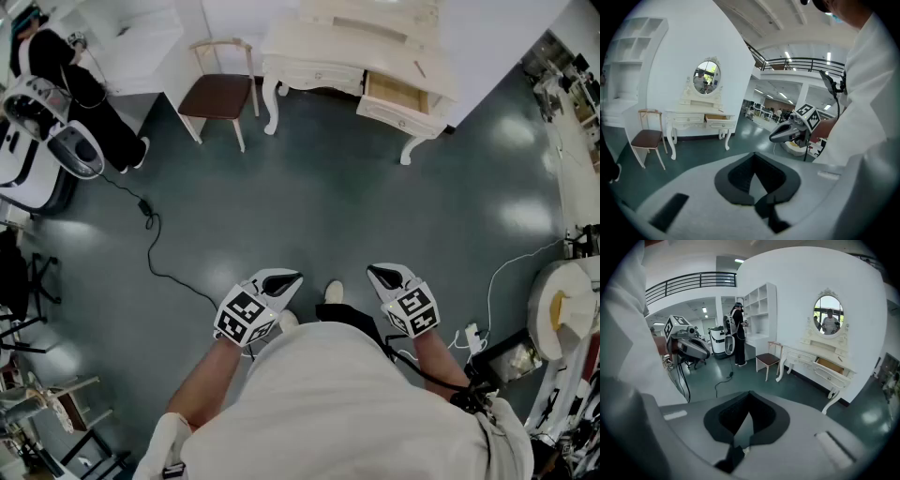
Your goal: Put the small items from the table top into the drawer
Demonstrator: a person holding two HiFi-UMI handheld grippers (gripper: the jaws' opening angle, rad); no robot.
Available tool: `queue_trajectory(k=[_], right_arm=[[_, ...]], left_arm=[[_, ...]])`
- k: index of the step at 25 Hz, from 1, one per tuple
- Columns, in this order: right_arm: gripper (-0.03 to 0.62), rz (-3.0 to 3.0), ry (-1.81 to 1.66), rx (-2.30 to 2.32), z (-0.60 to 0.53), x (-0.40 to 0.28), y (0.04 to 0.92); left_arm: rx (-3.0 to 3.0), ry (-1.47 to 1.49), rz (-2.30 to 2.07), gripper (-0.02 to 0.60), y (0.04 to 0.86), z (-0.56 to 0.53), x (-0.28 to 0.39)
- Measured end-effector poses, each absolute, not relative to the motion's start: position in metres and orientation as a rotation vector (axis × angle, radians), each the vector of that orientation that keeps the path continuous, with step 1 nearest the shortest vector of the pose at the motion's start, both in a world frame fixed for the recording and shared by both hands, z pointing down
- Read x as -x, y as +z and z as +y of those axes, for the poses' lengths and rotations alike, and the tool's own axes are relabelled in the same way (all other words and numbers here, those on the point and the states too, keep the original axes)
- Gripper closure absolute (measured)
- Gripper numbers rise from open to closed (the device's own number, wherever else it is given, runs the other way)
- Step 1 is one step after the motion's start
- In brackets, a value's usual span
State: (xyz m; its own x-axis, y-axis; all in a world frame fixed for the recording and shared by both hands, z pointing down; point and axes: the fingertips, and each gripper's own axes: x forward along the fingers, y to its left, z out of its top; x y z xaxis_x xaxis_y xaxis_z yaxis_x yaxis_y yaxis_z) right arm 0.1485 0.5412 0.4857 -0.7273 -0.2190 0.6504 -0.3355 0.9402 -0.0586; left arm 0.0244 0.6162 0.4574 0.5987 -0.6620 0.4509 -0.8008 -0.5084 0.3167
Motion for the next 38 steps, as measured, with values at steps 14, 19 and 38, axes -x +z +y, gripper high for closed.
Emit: queue_trajectory(k=[14,19,38], right_arm=[[0.594,-2.456,0.267,-0.409,0.433,-0.2,0.48],[0.594,-2.466,0.299,-0.4,0.392,-0.21,0.492],[0.546,-2.389,0.406,-0.678,0.208,-0.18,0.509]], left_arm=[[-2.335,0.455,-1.15,0.58,0.438,0.502,-0.081],[-2.327,0.479,-1.163,0.58,0.441,0.457,-0.091],[-2.455,0.463,-0.932,0.58,0.455,0.249,-0.047]])
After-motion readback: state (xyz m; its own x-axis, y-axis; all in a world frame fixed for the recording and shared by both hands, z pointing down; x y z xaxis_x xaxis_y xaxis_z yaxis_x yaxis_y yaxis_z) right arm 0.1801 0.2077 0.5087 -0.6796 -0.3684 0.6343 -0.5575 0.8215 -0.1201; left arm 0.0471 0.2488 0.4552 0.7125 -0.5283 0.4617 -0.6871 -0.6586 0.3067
